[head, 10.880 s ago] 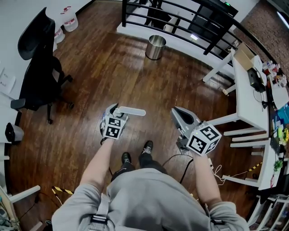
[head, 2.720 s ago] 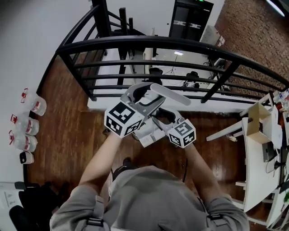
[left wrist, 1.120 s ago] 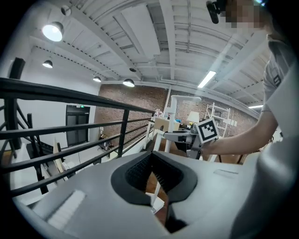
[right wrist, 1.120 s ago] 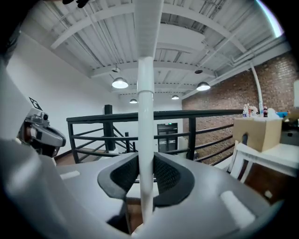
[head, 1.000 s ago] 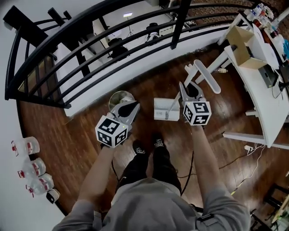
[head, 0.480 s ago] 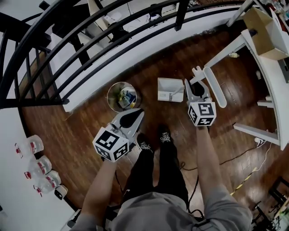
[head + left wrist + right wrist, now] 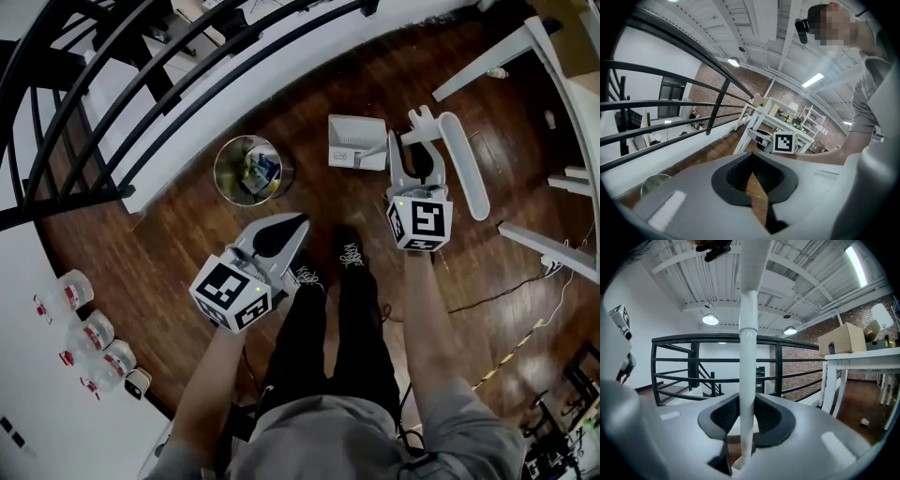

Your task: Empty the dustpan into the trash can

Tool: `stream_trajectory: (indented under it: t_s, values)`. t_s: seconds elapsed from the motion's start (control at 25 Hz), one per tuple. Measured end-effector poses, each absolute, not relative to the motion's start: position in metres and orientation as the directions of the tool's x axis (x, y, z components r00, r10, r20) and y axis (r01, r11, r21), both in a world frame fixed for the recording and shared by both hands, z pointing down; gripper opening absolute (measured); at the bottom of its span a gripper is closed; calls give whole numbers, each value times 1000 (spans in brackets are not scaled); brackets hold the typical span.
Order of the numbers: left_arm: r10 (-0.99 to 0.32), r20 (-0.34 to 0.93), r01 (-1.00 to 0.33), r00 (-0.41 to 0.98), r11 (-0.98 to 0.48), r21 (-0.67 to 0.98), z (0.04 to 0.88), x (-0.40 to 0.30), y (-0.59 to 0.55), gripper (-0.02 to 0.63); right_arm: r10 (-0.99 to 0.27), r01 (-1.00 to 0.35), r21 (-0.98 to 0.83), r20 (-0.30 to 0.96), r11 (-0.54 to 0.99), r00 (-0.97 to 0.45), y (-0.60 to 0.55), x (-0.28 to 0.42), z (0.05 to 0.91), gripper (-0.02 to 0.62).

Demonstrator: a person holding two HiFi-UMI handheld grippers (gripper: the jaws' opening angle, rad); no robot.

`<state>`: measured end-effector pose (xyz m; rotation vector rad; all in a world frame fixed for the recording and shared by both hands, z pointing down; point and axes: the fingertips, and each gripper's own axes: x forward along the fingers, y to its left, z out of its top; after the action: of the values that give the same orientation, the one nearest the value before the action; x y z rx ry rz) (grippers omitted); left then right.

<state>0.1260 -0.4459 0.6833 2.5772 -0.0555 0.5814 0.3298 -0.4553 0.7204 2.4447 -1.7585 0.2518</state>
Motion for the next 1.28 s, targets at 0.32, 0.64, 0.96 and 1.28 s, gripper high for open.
stream_trajectory:
  t_s: [0.32, 0.64, 0.96, 1.28]
  values:
    - [54, 389, -146, 920, -873, 466, 673, 119, -453, 6, -893, -919, -23, 248, -393, 375, -442, 310, 735, 71]
    - [43, 368, -147, 929, -869, 472, 662, 103, -455, 6, -861, -891, -78, 308, -447, 405, -427, 284, 752, 73]
    - [26, 370, -161, 929, -871, 464, 661, 77, -456, 6, -802, -852, -131, 434, -507, 411, -401, 260, 788, 230]
    - [-50, 371, -229, 927, -861, 455, 630, 46, -460, 6, -799, -912, -227, 581, -343, 156, -389, 150, 774, 219]
